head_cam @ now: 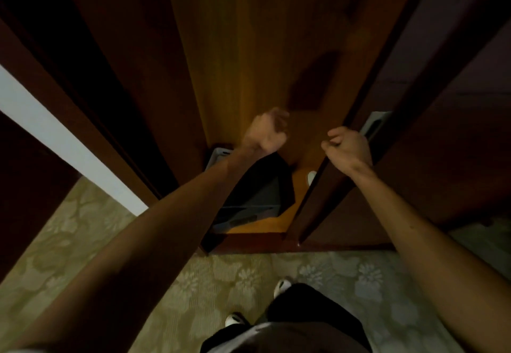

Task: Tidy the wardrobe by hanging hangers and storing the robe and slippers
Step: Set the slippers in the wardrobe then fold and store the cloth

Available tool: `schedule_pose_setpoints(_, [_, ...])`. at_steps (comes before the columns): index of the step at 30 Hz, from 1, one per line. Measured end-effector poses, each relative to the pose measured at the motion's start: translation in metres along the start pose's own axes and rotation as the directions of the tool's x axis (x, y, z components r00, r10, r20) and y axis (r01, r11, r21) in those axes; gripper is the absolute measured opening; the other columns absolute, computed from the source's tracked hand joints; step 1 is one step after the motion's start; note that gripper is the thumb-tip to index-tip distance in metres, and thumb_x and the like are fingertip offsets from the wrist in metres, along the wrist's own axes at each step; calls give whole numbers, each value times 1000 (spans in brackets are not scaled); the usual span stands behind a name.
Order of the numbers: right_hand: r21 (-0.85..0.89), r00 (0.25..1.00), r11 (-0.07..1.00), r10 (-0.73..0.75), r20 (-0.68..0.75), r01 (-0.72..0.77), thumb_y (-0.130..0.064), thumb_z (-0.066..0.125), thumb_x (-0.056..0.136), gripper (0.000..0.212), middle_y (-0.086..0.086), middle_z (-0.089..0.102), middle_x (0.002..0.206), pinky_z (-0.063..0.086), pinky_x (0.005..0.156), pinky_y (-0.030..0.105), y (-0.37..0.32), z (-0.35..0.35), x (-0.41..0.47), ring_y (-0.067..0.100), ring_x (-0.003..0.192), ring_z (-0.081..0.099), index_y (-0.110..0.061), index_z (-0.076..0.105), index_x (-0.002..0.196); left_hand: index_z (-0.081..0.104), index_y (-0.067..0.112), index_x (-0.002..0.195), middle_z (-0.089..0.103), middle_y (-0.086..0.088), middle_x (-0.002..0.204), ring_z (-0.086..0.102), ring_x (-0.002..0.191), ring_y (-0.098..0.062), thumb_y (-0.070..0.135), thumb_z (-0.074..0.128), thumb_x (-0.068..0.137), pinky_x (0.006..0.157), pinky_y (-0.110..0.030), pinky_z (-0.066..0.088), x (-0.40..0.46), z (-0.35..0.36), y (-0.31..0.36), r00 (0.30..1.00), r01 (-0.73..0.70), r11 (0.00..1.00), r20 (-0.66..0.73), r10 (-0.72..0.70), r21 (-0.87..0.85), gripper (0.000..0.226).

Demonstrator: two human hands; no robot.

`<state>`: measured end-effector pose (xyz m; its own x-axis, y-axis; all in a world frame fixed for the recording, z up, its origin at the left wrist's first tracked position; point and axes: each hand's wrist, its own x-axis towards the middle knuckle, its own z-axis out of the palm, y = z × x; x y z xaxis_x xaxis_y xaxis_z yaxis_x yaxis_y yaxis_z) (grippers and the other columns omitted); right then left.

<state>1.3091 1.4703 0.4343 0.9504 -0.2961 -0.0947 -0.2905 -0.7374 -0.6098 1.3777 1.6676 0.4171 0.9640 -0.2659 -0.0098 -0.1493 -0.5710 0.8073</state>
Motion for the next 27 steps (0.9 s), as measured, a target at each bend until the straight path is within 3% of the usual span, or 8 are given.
schedule_pose_setpoints(2, [-76,1000,997,23,-19,-25,-36,65,92,30,-1,69,117,51,97,38,6,-24,-5,24,112,63,-22,68,118,56,22,130,63,9,108,64,103,-15,12,66,88,85,-32,56,5,9,33,997,-38,999,73,36,30,45])
schedule_pose_setpoints(6, [-223,991,967,131,15,-125,-43,63,91,25,1,70,98,54,79,33,18,-56,1,27,98,67,-20,73,91,40,19,145,60,-1,127,61,111,-19,20,67,90,85,-32,53,22,32,87,980,-140,956,174,97,258,62])
schedule_pose_setpoints(8, [-274,986,951,162,37,-146,-41,64,90,24,0,63,94,49,73,30,21,-64,6,28,100,66,-17,69,93,35,16,147,56,-5,132,60,112,-22,23,69,89,87,-36,54,30,43,106,976,-154,933,197,93,326,68])
schedule_pose_setpoints(13, [-249,986,963,131,107,-101,-31,67,90,19,9,65,108,54,78,36,25,-65,15,33,103,65,-13,65,98,48,14,137,61,-1,114,63,102,-21,41,74,84,81,-34,56,41,67,133,975,-156,904,209,75,399,65])
schedule_pose_setpoints(18, [-318,996,948,39,80,-12,-15,49,100,16,14,61,116,45,76,38,31,-58,24,33,107,61,-8,60,110,63,15,112,66,1,97,66,87,-19,51,73,84,73,-34,58,45,70,139,995,-81,887,92,43,456,47])
schedule_pose_setpoints(27, [-356,1000,934,-7,28,17,-15,49,102,14,10,65,110,43,68,34,35,-46,31,28,100,64,-10,62,106,60,17,117,67,2,100,65,89,-17,50,70,88,73,-33,55,37,69,133,996,-90,877,38,81,472,45])
